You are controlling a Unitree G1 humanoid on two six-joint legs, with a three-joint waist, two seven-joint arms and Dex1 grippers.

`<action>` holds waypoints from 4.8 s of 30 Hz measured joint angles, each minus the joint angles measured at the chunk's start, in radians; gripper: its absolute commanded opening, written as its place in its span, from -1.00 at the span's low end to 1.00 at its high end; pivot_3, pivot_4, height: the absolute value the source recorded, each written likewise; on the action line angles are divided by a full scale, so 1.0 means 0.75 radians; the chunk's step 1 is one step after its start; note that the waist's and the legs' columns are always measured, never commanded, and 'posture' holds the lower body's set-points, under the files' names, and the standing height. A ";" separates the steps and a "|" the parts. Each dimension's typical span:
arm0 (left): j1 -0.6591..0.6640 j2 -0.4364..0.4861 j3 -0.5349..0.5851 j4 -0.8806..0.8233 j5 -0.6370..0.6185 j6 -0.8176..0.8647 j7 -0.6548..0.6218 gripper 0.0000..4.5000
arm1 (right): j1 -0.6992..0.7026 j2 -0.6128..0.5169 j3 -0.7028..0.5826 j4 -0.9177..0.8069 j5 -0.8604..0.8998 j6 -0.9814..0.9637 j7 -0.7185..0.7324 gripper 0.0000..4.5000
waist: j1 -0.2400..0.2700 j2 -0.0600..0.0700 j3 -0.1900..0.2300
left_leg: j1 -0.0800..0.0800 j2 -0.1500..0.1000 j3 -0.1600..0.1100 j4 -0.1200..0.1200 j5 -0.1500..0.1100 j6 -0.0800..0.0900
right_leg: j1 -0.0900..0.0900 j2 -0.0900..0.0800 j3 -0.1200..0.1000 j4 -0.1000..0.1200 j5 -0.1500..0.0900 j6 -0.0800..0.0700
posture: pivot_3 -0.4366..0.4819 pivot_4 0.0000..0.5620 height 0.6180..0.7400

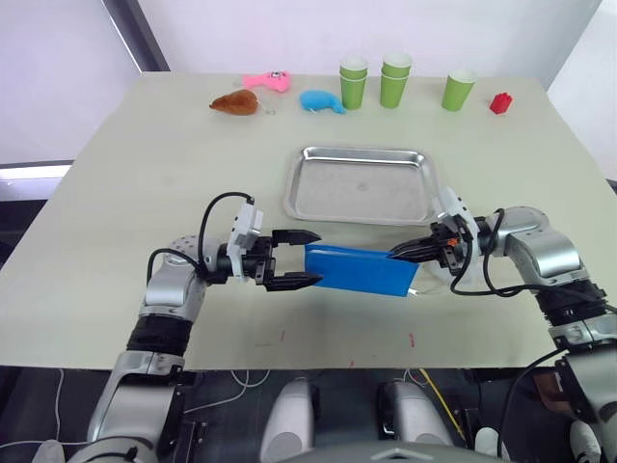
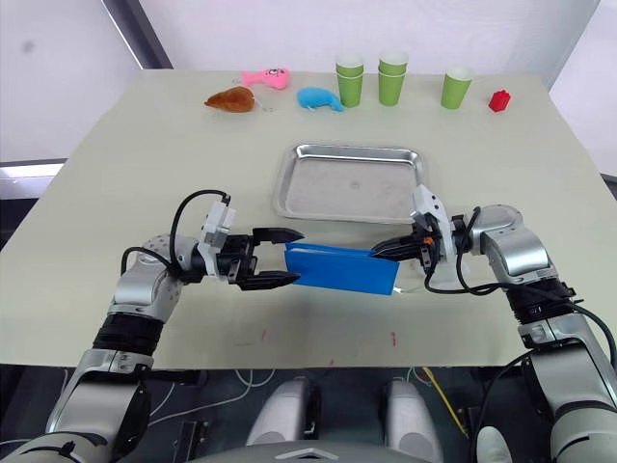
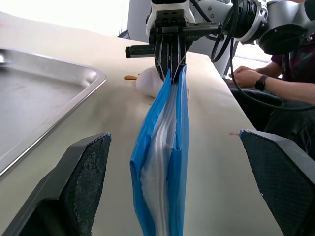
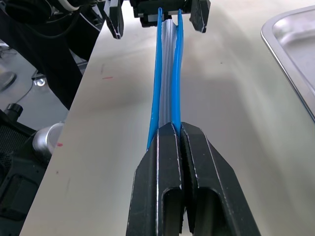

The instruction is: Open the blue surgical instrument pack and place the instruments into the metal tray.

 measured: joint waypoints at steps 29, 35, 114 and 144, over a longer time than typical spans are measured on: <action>0.057 -0.030 0.011 -0.036 0.027 -0.027 0.075 -1.00 | 0.233 -0.230 -0.306 -0.224 0.097 0.125 -0.119 0.98 | 0.005 0.000 0.000 | -0.002 -0.001 -0.002 0.000 0.000 0.000 | 0.000 0.000 0.001 -0.001 0.000 0.000 | -0.05 -0.47 0.99; 0.089 -0.022 0.016 -0.062 0.029 -0.075 0.079 -1.00 | 0.389 -0.255 -0.324 -0.140 -0.024 0.094 -0.322 0.98 | -0.001 0.001 0.000 | 0.000 -0.001 0.001 0.000 0.000 0.000 | 0.000 0.001 0.004 0.000 0.000 0.000 | -0.05 -0.47 0.99; -0.141 -0.233 -0.085 0.196 0.212 -0.286 0.168 -1.00 | 0.316 0.232 0.149 -0.360 -0.377 -0.929 -0.455 -0.06 | 0.004 0.001 0.000 | -0.001 -0.002 -0.002 0.001 0.000 0.000 | 0.001 0.009 0.015 0.001 0.000 0.000 | -0.05 -0.47 0.99; -0.125 -0.211 -0.104 0.151 0.209 -0.266 0.169 -1.00 | 0.361 -0.123 -0.261 -0.203 0.118 -0.455 -0.327 0.95 | 0.004 0.001 0.000 | 0.001 -0.002 0.001 0.001 0.000 0.000 | 0.002 0.010 0.021 0.000 0.000 0.000 | -0.05 -0.47 0.99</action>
